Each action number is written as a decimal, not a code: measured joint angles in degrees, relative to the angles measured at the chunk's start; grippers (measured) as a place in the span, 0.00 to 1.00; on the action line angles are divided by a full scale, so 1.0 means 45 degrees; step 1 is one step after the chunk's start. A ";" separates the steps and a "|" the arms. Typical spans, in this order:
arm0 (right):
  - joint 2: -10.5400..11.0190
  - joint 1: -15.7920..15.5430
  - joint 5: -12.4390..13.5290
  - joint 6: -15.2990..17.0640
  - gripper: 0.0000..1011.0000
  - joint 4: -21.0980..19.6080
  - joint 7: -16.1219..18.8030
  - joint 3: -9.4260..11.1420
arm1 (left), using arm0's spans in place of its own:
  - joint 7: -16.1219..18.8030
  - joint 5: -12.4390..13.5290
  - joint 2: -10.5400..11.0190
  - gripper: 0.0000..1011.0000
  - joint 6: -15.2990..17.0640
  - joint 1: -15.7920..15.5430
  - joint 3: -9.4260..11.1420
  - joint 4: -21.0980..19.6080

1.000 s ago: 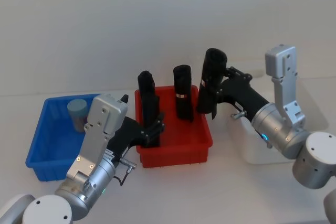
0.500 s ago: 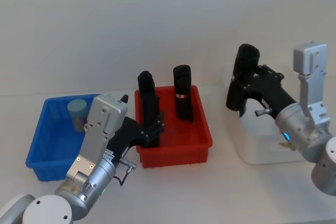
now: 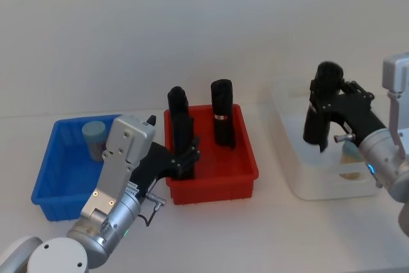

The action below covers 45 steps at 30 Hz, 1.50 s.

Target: Pick the cotton swabs from the blue box and place them into the white box.

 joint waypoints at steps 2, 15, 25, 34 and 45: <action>0.0044 -0.0057 0.0004 0.0052 0.52 -0.0066 -0.0069 0.0042 | 0.0000 0.0000 0.0000 0.99 -0.0001 0.0000 0.0000 0.0000; 0.0181 -0.0246 0.0007 0.0234 0.91 -0.0285 -0.0281 0.0171 | 0.0000 0.0000 0.0001 0.99 -0.0001 0.0000 0.0000 0.0000; 0.0220 -0.0307 0.0006 0.0285 0.99 -0.0351 -0.0349 0.0213 | 0.0000 0.0000 0.0000 0.99 0.0000 0.0000 0.0000 0.0000; 0.0230 -0.0324 0.0000 0.0301 0.99 -0.0373 -0.0370 0.0228 | 0.0000 0.0000 0.0000 0.99 0.0000 0.0000 -0.0001 0.0000; 0.0242 -0.0338 -0.0001 0.0318 0.99 -0.0388 -0.0384 0.0239 | 0.0000 0.0000 0.0001 0.99 -0.0001 0.0000 0.0000 0.0000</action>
